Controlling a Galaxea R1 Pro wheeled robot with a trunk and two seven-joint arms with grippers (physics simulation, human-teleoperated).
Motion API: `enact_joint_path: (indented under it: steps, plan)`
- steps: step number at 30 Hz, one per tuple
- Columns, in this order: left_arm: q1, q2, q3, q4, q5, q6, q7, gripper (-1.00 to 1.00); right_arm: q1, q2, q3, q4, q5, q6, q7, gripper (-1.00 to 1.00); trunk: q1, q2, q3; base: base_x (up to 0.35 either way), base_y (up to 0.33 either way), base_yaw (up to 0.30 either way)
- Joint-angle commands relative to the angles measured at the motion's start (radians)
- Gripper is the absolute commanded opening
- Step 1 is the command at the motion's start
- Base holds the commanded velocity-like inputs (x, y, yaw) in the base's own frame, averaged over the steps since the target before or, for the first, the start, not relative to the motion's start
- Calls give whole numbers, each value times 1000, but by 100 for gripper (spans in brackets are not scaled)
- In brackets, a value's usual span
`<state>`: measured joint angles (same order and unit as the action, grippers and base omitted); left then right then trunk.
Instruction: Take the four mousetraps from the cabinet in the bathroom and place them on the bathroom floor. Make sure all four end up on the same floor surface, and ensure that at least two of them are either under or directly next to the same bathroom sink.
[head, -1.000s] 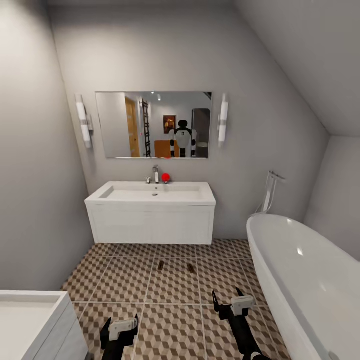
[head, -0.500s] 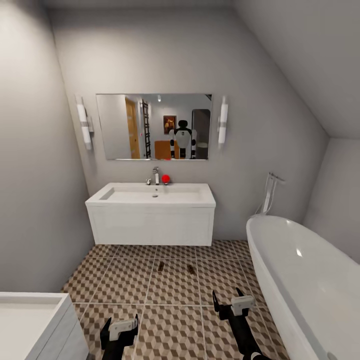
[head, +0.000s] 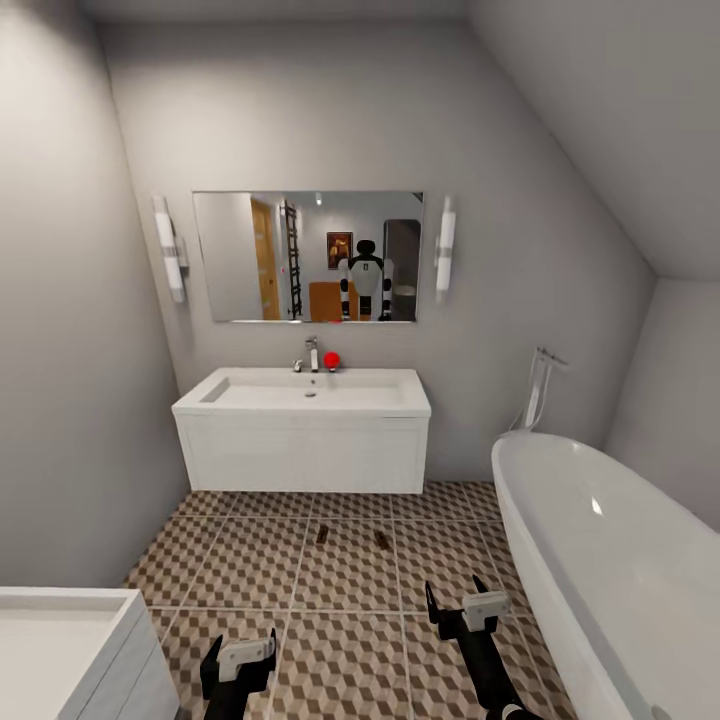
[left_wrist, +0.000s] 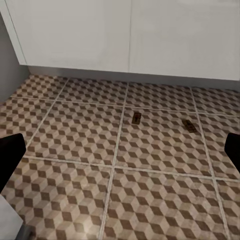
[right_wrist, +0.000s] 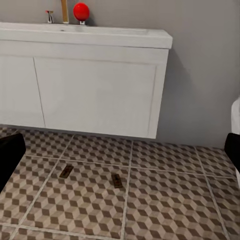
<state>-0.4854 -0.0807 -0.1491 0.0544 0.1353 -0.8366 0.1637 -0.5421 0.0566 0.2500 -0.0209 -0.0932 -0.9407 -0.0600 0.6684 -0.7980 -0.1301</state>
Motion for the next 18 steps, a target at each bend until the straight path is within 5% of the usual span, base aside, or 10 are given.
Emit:
enact_joint_path:
  steps: [1,18]
  plan:
    - [-2,-1,-9,4,10,-6,0,100,-1,0,9,1,-9,-3,-3,100,-4,6,2,0,0,0]
    - [-2,-1,-9,4,9,-6,0,100,-1,0,9,1,-9,-3,-3,100,-69,125,55,0,0,0]
